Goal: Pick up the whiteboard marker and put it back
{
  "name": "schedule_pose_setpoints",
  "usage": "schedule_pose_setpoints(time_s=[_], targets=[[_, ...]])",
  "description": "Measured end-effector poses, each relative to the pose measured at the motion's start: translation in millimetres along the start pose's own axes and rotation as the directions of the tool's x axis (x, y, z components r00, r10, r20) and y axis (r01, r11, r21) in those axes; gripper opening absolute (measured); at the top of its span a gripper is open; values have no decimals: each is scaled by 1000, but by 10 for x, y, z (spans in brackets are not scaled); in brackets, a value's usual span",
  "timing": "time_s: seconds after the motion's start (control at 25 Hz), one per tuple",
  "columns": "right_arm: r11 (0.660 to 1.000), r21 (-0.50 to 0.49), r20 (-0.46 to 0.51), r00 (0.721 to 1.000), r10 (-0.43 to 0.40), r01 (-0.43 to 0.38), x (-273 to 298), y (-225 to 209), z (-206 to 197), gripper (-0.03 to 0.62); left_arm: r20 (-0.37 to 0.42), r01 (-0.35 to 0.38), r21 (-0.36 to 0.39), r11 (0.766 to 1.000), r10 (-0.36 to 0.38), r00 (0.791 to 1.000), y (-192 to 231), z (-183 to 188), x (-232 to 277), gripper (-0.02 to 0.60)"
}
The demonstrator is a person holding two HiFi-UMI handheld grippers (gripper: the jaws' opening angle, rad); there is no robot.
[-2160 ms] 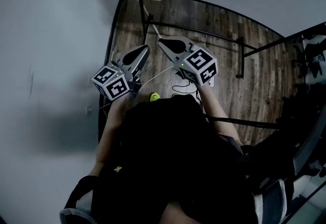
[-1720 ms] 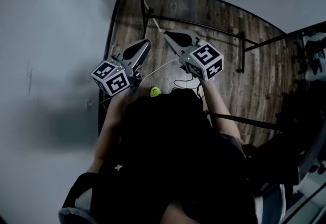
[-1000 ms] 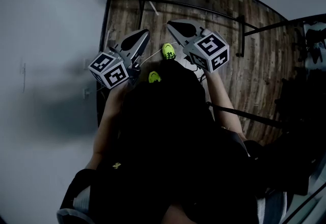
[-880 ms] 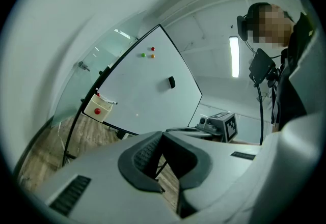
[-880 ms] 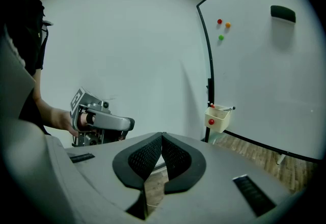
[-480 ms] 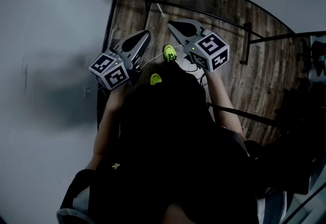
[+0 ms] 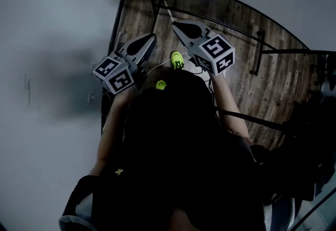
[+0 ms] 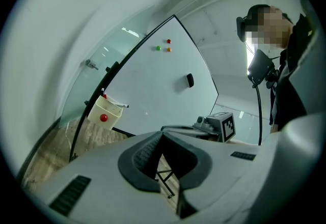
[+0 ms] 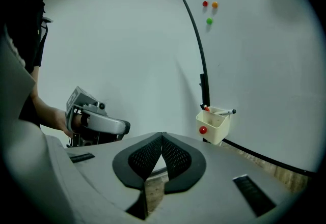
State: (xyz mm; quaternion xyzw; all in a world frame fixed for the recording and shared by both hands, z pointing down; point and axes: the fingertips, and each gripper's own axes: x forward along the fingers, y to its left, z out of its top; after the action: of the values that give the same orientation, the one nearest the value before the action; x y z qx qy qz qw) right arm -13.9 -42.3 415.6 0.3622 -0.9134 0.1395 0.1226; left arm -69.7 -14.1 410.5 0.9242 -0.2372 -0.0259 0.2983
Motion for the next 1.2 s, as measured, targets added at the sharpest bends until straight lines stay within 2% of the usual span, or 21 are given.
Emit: schedule_pose_setpoints(time_s=[0.68, 0.96, 1.04, 1.2], targets=[[993, -23, 27, 993, 118, -117, 246, -1009, 302, -6, 41, -118, 7, 993, 118, 992, 360, 405, 902, 3], [992, -17, -8, 992, 125, -125, 655, -1539, 140, -6, 72, -154, -21, 988, 155, 985, 929, 443, 1211, 3], [993, -22, -5, 993, 116, -116, 642, -1587, 157, -6, 79, -156, -17, 988, 156, 984, 899, 477, 1225, 3], [992, -35, 11, 993, 121, -120, 387, -1550, 358, -6, 68, -170, 6, 985, 169, 983, 558, 572, 1261, 3]])
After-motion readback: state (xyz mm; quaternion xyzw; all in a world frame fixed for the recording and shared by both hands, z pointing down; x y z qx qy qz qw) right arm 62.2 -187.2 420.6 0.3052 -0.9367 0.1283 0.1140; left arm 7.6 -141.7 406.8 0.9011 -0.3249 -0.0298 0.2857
